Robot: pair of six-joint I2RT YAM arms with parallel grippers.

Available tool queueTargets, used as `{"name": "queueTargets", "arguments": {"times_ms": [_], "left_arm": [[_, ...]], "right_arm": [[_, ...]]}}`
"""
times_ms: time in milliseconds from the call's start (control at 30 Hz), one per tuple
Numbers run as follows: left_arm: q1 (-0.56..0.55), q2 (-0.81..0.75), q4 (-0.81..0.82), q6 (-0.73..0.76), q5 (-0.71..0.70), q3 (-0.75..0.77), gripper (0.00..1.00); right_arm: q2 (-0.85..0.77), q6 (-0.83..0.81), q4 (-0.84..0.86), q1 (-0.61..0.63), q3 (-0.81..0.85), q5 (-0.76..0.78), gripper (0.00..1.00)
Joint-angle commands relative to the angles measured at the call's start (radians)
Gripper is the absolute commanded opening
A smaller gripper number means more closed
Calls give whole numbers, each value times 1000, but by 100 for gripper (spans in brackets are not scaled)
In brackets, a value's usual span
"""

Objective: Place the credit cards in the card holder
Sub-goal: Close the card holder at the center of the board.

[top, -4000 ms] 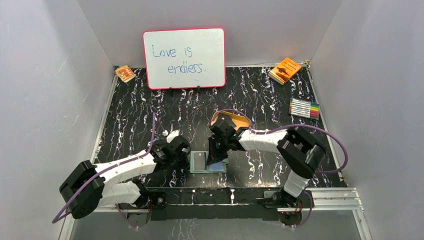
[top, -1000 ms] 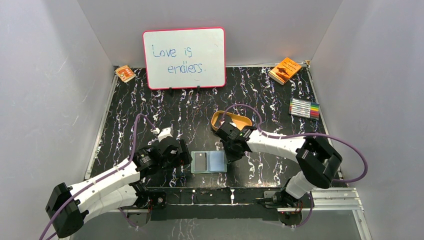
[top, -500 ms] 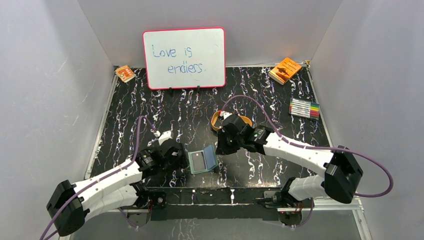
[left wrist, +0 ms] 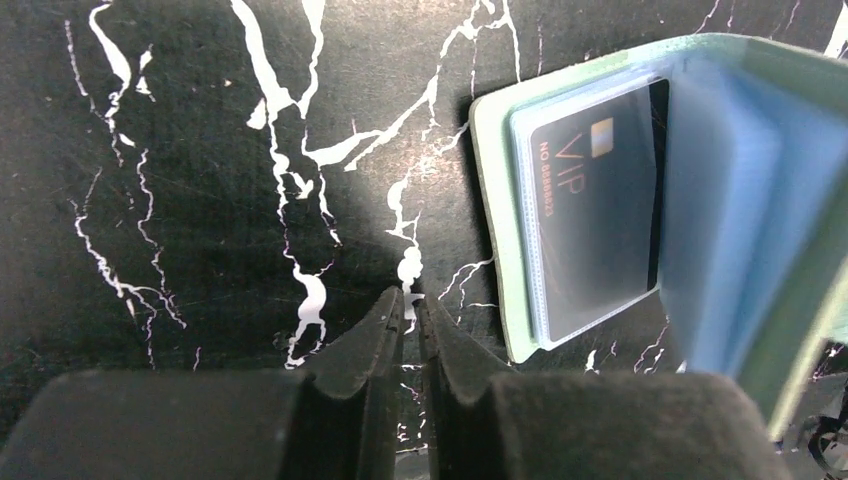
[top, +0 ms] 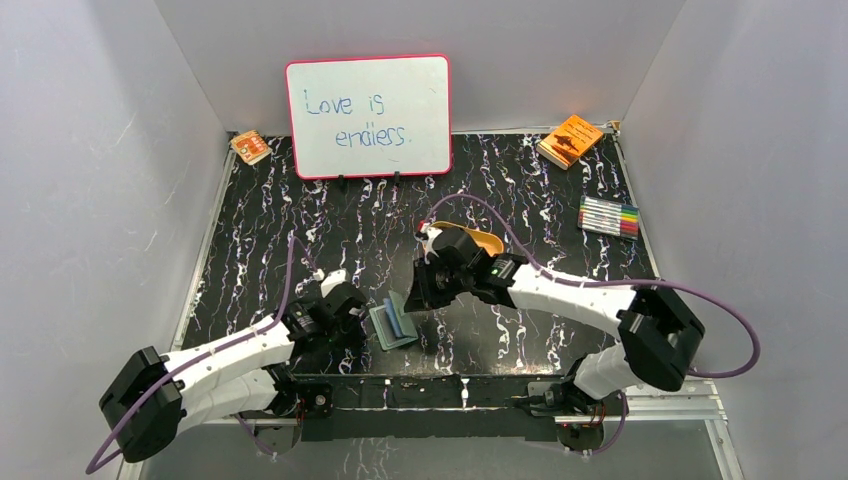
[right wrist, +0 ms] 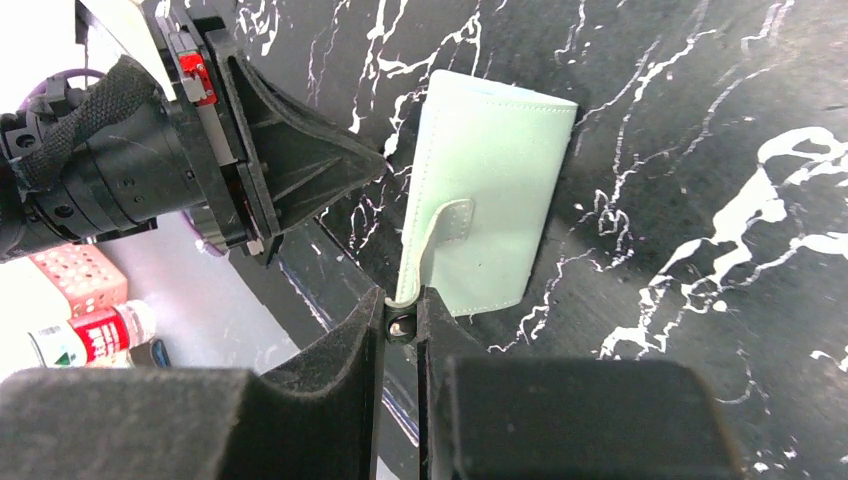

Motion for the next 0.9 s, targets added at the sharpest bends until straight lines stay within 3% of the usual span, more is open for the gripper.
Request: {"name": "queueTargets", "arguments": {"times_ms": [0, 333, 367, 467, 567, 667, 867], "left_arm": [[0, 10, 25, 0, 17, -24, 8], [-1, 8, -43, -36, -39, 1, 2], [0, 0, -63, -46, -53, 8, 2], [0, -36, -116, -69, -91, 23, 3], [0, -76, -147, -81, -114, 34, 4], [0, -99, -178, -88, -136, 56, 4], [0, -132, -223, -95, -159, 107, 7]], "right_arm": [[45, 18, 97, 17, 2, -78, 0], [218, 6, 123, 71, 57, -154, 0], [227, 2, 121, 75, 65, -160, 5], [223, -6, 121, 80, 78, -168, 39], [188, -21, 87, 81, 96, -168, 57], [133, -54, 23, 81, 114, -166, 66], [-9, -102, -37, 64, 61, -46, 66]]}}
